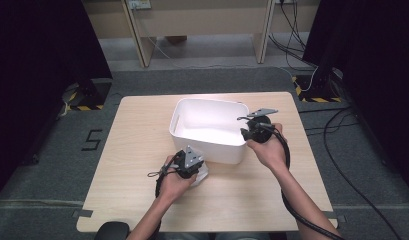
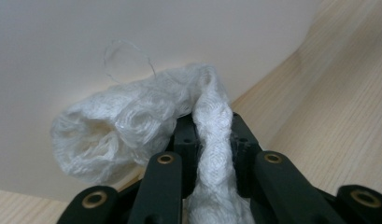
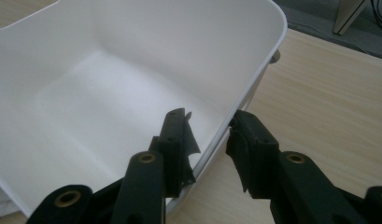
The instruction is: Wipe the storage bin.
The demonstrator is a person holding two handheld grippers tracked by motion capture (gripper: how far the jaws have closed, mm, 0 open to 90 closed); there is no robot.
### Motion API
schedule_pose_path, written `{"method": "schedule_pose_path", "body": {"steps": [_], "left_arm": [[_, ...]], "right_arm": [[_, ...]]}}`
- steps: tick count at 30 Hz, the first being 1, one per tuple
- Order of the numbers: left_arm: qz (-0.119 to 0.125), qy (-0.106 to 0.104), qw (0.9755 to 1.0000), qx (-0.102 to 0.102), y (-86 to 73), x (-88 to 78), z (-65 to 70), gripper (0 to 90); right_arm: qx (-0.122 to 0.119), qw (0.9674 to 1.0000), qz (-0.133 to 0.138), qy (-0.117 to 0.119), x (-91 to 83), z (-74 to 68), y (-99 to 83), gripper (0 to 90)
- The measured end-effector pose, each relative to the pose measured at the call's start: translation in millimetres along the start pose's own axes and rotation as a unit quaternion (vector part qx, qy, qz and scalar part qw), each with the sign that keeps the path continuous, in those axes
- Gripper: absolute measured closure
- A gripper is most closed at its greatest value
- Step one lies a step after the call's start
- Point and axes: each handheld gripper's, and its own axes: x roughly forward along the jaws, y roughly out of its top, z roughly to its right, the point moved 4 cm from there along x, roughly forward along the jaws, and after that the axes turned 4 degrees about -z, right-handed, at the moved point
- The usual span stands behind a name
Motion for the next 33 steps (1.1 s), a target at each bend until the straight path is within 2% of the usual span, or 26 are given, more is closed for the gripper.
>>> {"method": "schedule_pose_path", "body": {"steps": [8,29,33], "left_arm": [[0.015,0.0,0.9999,-0.002,9.3,-8.1,0.6,77.6],[0.033,0.002,0.9994,-0.011,18.5,-17.7,-0.1,77.6],[0.033,0.004,0.9994,-0.006,21.9,-21.8,-0.8,77.6]], "right_arm": [[0.0,1.0,0.0,0.0,0.0,0.2,-0.1,66.6],[0.003,1.0,0.0,0.002,-0.1,0.0,-0.3,66.6],[0.003,1.0,0.001,0.003,0.2,0.4,-0.1,66.6]]}}
